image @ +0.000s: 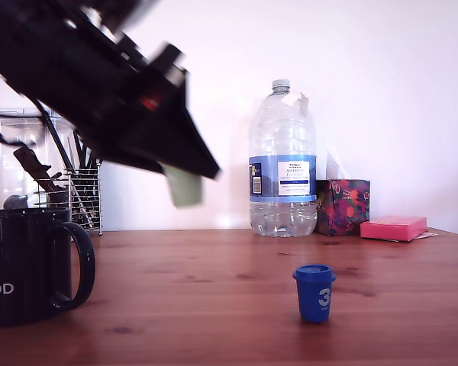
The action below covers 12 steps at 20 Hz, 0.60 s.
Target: Pick up the coffee capsules from the table one by one and drop them inside the nearest coffee cup
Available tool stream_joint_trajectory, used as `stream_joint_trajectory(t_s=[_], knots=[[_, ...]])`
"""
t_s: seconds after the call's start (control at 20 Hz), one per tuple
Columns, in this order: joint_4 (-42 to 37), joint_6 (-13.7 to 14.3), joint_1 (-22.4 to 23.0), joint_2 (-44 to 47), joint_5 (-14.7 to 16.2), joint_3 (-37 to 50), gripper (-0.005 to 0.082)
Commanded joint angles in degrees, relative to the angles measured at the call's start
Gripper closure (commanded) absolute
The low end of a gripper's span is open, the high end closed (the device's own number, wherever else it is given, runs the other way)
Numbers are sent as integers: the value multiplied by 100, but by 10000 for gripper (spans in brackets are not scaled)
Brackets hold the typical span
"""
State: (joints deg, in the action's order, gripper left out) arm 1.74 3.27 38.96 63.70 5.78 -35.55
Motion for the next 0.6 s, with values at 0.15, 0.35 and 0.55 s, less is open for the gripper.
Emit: stream_joint_trajectory(t_s=[0.15,0.35,0.55], knots=[[649,295,-817,-382,-22,48,537],[931,365,-1419,-382,92,50,537],[999,365,-1845,-380,107,50,537]])
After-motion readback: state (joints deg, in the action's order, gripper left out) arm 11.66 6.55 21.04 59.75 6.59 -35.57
